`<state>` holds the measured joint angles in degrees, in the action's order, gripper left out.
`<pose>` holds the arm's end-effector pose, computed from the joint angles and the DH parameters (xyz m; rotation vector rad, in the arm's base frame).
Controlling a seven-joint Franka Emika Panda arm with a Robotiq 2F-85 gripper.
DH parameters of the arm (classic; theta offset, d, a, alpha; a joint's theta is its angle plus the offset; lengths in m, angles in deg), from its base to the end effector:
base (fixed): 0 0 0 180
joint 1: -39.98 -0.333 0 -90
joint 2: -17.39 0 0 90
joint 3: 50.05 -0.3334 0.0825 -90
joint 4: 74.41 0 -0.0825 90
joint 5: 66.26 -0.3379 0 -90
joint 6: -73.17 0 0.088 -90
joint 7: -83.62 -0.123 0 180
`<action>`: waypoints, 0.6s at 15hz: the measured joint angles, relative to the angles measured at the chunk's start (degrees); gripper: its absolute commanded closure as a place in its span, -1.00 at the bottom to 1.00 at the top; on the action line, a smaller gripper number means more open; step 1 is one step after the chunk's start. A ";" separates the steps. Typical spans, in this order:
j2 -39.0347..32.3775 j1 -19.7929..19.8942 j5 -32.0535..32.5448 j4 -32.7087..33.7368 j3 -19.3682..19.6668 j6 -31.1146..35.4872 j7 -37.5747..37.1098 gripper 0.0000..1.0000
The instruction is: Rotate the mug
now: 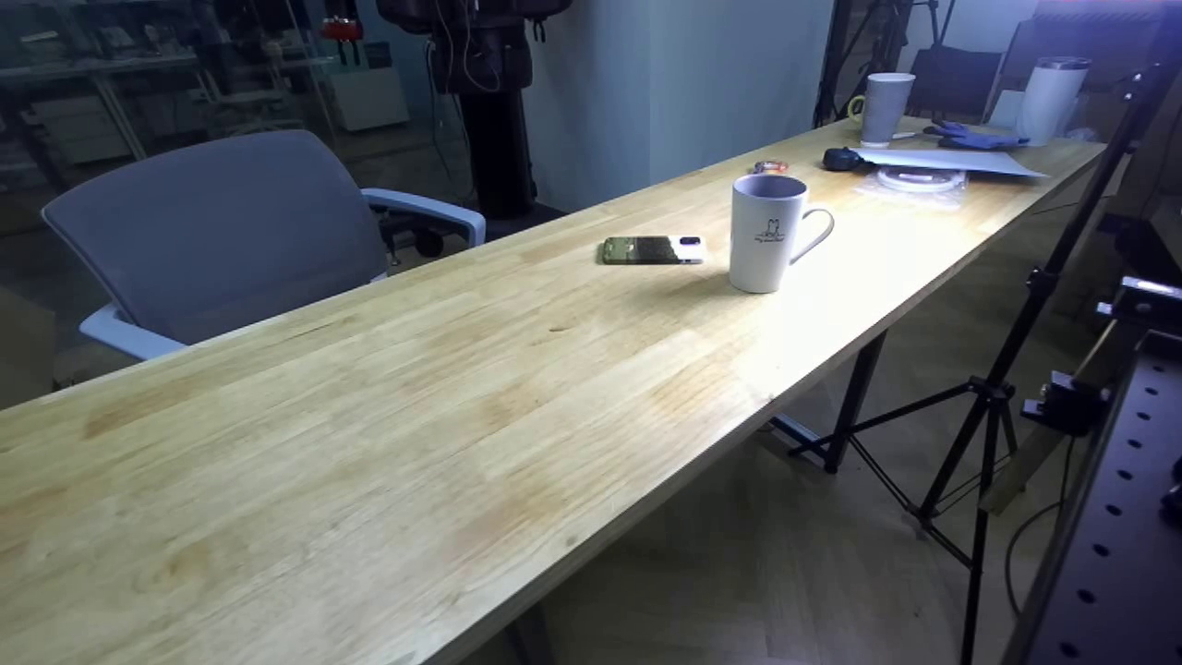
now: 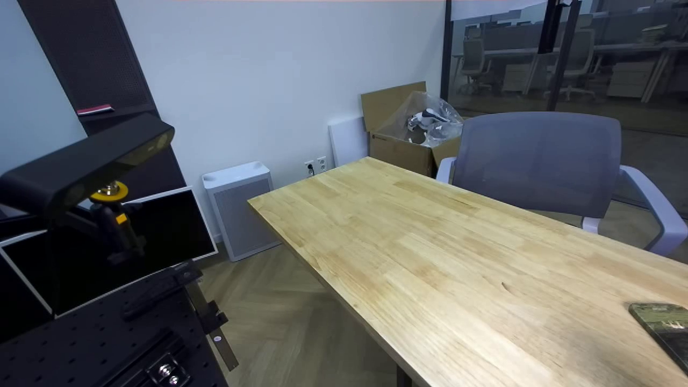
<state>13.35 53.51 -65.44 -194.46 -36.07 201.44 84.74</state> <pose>0.4692 -0.2430 0.4235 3.0154 -0.6916 0.1015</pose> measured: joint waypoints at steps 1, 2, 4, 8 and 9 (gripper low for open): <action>-1.01 0.00 -0.13 -0.02 -0.01 1.02 -0.03 -1.00; -1.99 0.00 -0.37 -0.02 -0.01 2.08 -0.11 -1.00; -3.97 0.00 -1.15 -0.03 -0.01 4.18 -0.26 -1.00; -7.90 0.02 -2.51 -0.05 -0.01 7.66 -0.37 -1.00; -8.91 0.03 -2.71 -0.05 -0.01 8.56 -0.40 -1.00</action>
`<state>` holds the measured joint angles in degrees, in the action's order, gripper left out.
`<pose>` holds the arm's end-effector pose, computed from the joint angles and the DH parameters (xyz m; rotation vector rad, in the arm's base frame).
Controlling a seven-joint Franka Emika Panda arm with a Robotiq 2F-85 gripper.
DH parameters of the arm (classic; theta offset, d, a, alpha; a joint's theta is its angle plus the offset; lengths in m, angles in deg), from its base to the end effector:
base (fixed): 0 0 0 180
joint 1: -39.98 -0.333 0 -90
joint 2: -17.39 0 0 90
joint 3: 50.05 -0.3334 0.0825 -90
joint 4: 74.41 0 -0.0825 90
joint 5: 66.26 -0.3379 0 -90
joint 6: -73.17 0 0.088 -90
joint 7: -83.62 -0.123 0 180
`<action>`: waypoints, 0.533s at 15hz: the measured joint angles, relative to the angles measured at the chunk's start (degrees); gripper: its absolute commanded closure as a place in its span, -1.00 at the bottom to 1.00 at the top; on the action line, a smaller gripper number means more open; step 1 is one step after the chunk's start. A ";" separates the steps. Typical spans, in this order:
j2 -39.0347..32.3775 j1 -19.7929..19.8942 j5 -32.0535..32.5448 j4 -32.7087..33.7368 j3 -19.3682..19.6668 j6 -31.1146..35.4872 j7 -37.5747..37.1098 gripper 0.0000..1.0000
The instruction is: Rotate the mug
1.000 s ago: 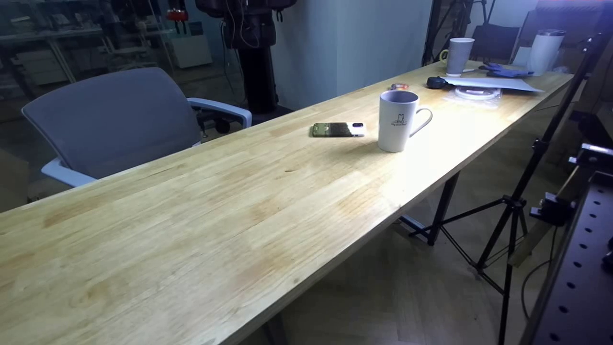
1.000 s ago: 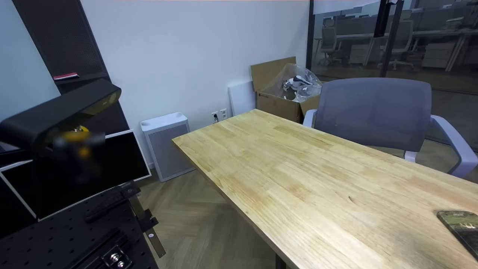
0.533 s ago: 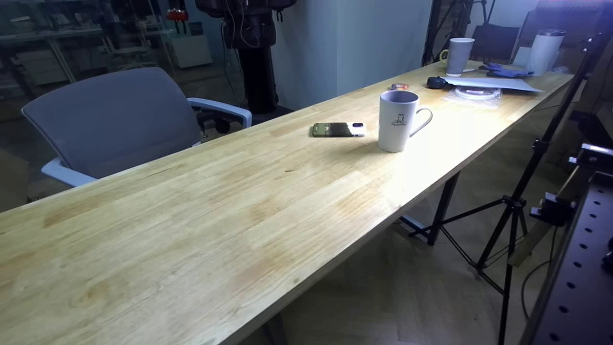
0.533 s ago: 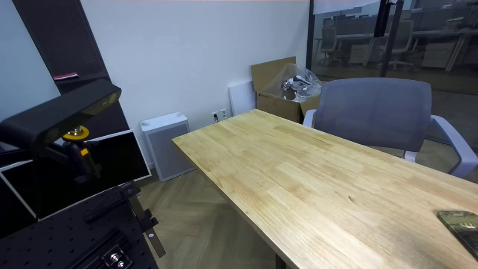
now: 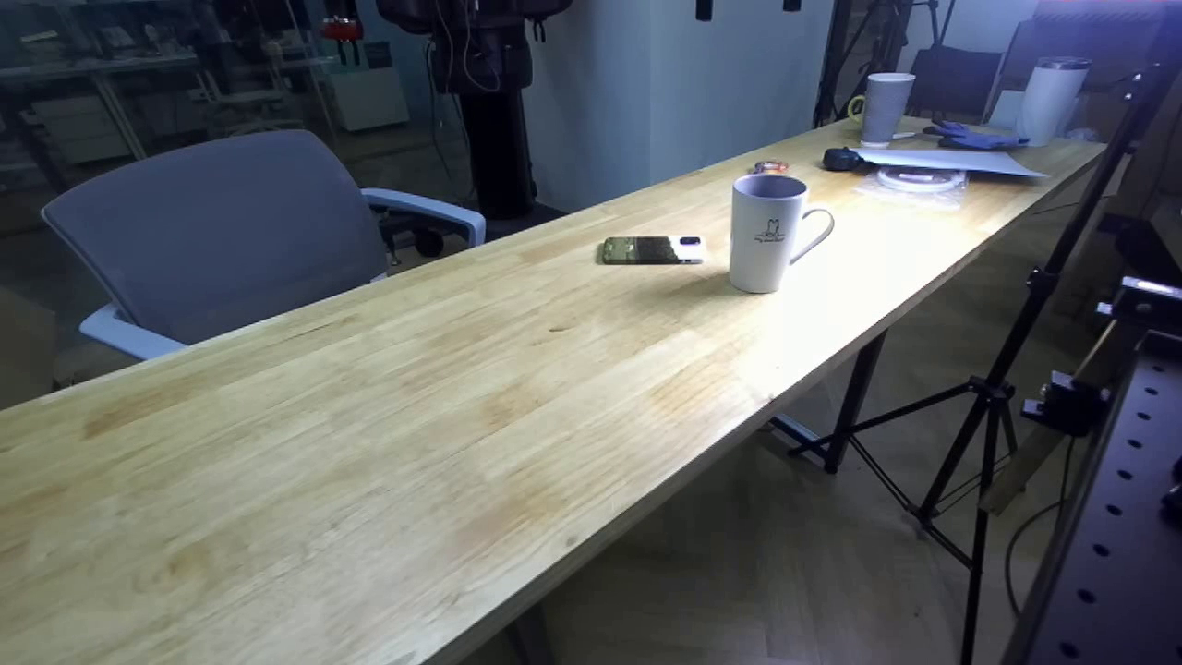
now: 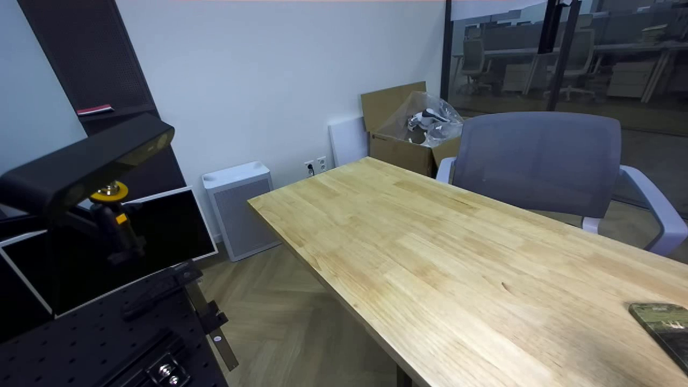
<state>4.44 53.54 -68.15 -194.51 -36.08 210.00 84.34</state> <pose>0.4938 -0.2515 0.3557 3.0028 -0.7400 0.0982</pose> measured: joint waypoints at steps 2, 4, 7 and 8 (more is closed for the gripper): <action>-2.17 0.07 -0.24 0.00 0.02 1.99 -0.17 -1.00; -4.38 0.22 -0.26 0.01 0.04 4.07 -0.51 -1.00; -7.64 0.48 -0.27 0.05 0.05 7.12 -0.78 -1.00; -8.65 0.54 -0.27 0.07 0.06 7.94 -0.88 -1.00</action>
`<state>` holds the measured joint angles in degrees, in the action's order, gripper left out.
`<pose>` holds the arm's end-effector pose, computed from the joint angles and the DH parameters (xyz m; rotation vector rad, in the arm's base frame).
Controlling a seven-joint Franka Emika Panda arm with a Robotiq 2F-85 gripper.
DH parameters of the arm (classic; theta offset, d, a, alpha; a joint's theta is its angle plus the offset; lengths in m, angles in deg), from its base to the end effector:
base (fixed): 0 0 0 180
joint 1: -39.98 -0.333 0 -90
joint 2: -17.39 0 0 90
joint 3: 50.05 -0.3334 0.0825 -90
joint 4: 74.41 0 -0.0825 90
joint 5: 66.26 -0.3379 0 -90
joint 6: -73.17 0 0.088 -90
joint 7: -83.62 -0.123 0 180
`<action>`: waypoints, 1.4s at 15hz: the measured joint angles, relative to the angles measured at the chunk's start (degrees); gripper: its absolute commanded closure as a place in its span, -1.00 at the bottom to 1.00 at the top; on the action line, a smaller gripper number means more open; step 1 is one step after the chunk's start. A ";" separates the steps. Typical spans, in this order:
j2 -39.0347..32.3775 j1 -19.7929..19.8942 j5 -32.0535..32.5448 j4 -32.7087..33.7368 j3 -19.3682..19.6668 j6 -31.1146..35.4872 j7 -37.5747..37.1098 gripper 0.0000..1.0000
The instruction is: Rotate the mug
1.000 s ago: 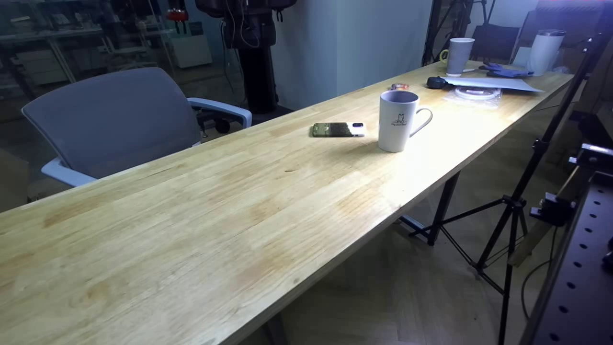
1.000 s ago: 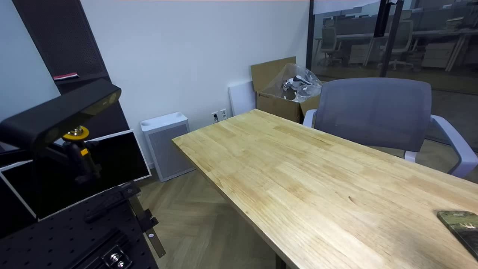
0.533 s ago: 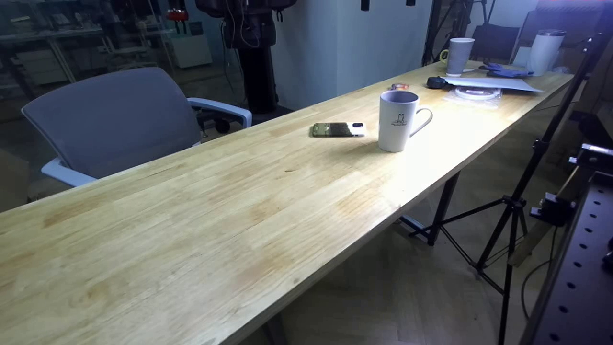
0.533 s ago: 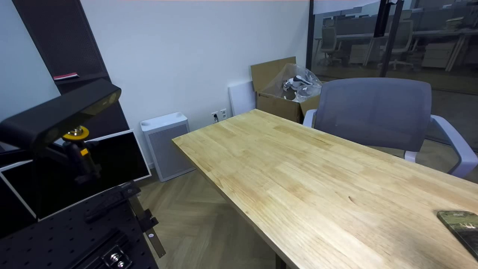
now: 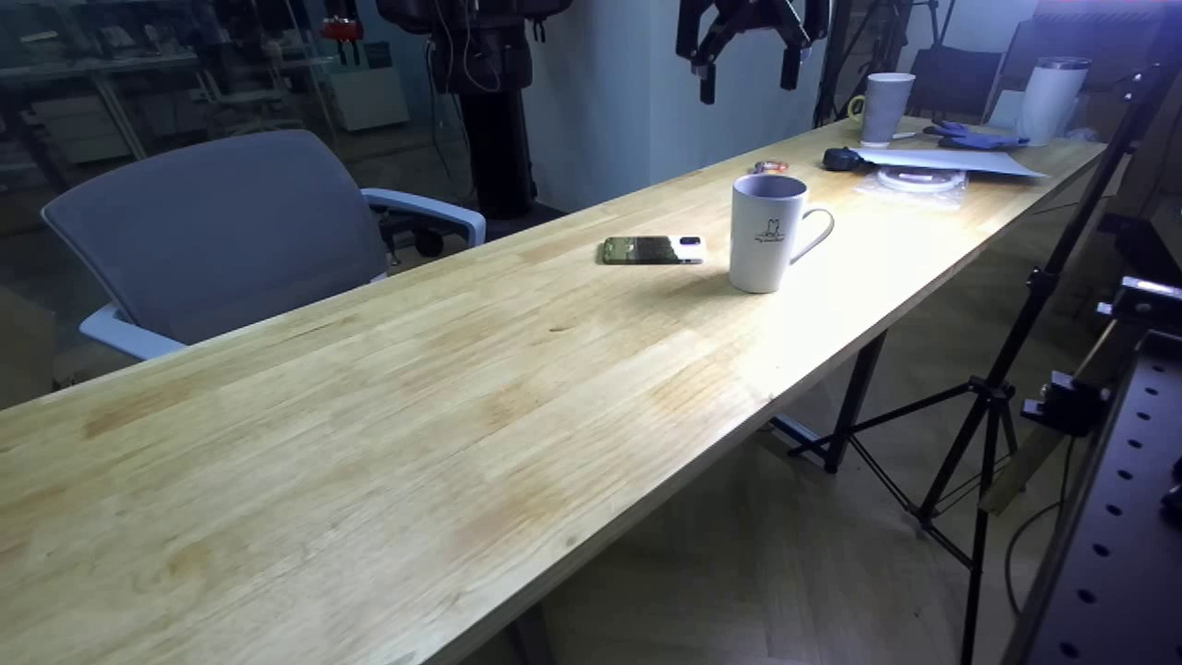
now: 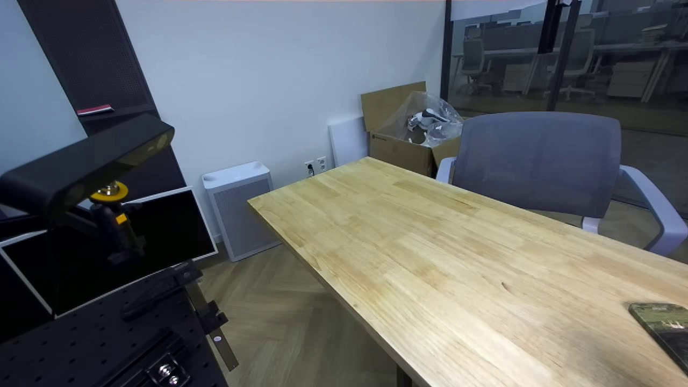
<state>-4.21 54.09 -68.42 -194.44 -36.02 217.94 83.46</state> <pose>0.5042 -0.2637 0.2869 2.9636 -0.7639 0.0749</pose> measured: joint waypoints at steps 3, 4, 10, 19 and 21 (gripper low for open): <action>-2.53 0.11 0.00 0.05 0.01 1.84 -0.37 -1.00; -3.20 0.11 0.00 0.06 0.01 2.25 -0.55 -1.00; -5.97 0.11 -0.41 0.11 -0.23 3.94 -0.83 -1.00; -8.76 0.21 -1.42 0.74 -0.87 4.34 -0.83 -1.00; -8.83 0.21 -1.42 0.81 -0.87 4.34 -0.83 -1.00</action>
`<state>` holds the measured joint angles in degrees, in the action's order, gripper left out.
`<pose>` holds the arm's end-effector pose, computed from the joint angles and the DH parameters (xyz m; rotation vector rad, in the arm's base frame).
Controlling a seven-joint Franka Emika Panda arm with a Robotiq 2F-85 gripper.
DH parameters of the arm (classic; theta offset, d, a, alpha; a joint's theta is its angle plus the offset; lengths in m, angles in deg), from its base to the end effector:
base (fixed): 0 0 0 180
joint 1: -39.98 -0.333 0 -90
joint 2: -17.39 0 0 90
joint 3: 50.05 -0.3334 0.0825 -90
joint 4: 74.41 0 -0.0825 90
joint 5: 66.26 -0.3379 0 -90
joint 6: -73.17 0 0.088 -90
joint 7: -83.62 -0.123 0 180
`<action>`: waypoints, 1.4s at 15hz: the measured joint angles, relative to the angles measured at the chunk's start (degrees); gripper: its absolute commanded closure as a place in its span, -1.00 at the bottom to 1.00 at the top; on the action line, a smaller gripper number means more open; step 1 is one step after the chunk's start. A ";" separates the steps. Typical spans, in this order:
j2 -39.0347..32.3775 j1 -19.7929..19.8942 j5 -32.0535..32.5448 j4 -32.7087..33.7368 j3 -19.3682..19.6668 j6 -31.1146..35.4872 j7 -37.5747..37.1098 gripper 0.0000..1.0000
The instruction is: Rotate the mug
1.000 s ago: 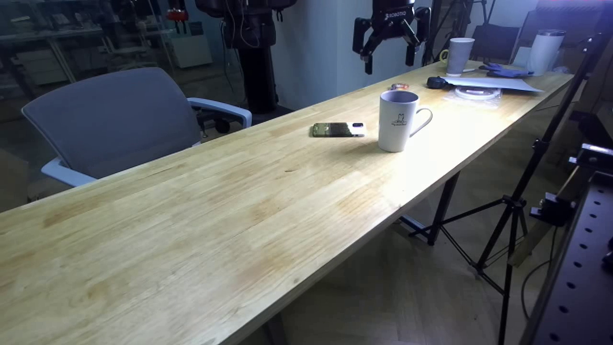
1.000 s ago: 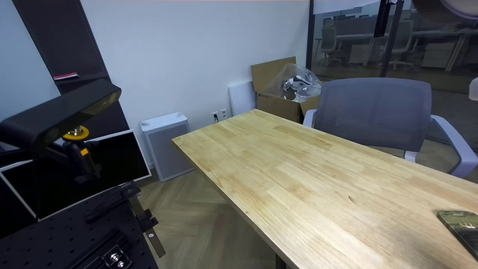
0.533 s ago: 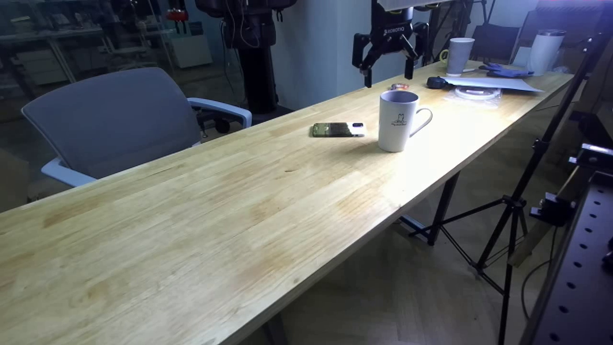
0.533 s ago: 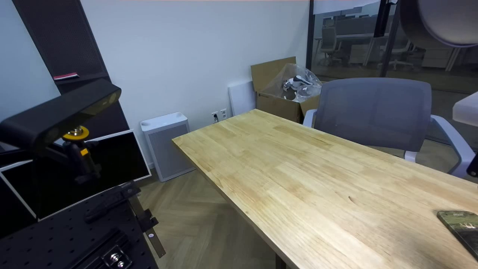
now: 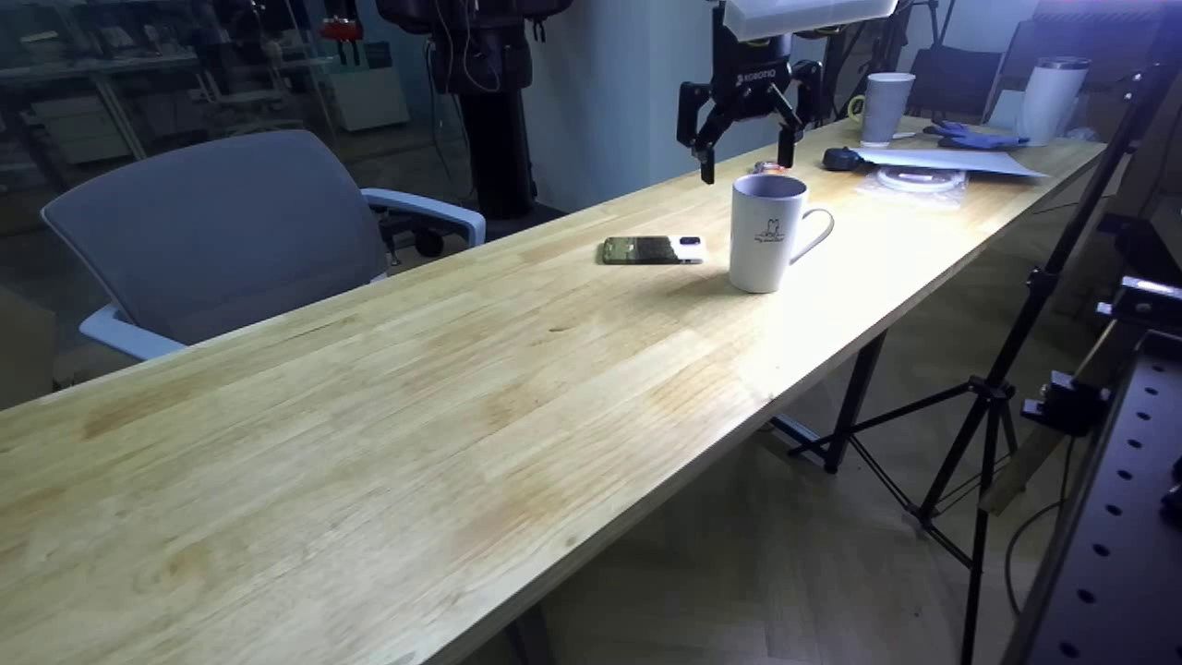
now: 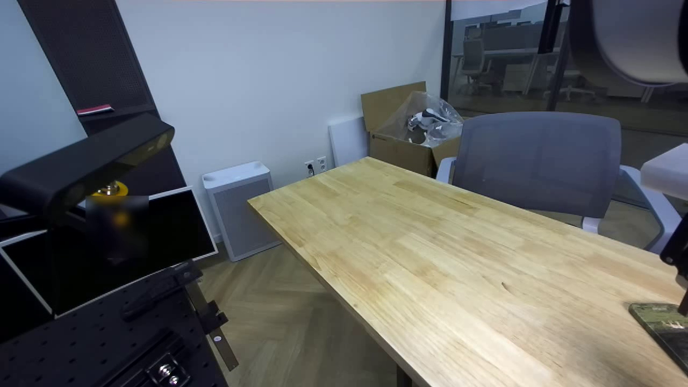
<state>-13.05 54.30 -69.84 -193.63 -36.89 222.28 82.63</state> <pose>0.5073 -0.2607 0.2123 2.9563 -0.7857 -0.0198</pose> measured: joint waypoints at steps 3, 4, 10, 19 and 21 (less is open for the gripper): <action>0.00 0.00 0.00 0.03 0.00 -0.01 0.00 -1.00; 0.00 0.00 0.00 0.04 0.00 -0.01 0.00 -1.00; -0.82 0.27 -0.19 0.00 -0.75 0.66 0.16 -1.00; -5.96 3.39 -1.28 -0.01 -4.68 10.13 3.51 -1.00; -6.61 4.38 -1.28 -0.01 -5.54 11.41 4.62 -0.50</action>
<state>-19.65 58.67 -71.13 -193.64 -42.43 233.69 87.25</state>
